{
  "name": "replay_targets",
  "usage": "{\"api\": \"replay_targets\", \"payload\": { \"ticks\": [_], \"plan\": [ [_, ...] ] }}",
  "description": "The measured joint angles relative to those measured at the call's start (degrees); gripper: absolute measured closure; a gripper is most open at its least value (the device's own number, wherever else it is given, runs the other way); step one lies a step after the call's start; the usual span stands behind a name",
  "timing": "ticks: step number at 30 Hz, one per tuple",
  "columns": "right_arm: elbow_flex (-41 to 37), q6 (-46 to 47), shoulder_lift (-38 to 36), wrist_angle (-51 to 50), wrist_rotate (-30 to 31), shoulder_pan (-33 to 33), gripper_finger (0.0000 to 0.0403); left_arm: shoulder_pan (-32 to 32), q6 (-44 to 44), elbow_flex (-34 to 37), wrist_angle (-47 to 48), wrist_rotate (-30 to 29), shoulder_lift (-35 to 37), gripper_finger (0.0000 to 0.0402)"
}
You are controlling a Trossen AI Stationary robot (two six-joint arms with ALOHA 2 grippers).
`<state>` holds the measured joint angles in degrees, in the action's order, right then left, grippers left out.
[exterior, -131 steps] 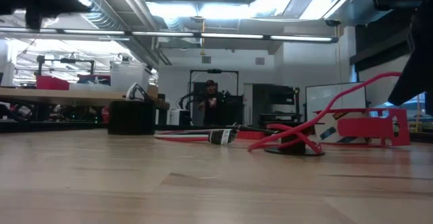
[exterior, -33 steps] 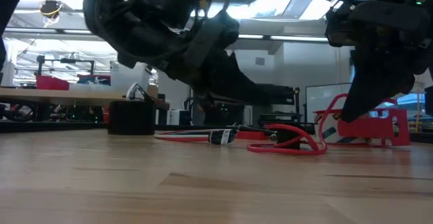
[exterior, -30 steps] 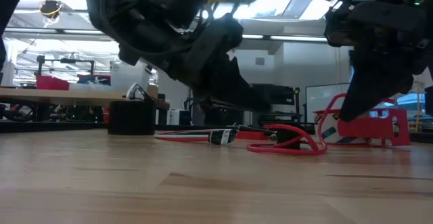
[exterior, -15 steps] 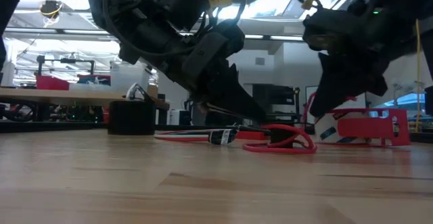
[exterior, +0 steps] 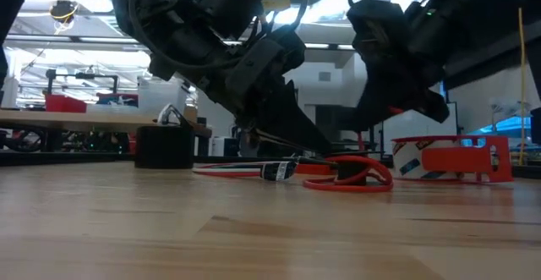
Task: Coil cords
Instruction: Coil the red wire onto the spool
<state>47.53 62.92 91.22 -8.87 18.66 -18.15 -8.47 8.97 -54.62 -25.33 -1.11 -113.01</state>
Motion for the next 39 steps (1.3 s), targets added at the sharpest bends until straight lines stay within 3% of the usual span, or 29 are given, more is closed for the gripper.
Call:
{"api": "replay_targets", "payload": {
  "ticks": [18,28,34,39],
  "plan": [
    [0.02,-0.24,0.00,10.30,-11.52,3.93,0.0401,-0.04,-1.44,-2.85,1.55,0.18,-0.24,0.0401],
    [0.02,-0.24,0.00,9.89,-11.72,3.93,0.0401,-0.10,2.11,-2.85,2.58,0.07,-0.24,0.0402],
    [0.02,-0.24,0.00,9.26,-11.68,3.93,0.0401,-0.17,-0.03,-2.85,2.57,0.07,-0.22,0.0400],
    [0.02,-0.22,0.00,8.61,-11.66,3.93,0.0401,-0.17,-2.34,-2.85,2.52,-0.61,-0.22,0.0369]
  ]
}}
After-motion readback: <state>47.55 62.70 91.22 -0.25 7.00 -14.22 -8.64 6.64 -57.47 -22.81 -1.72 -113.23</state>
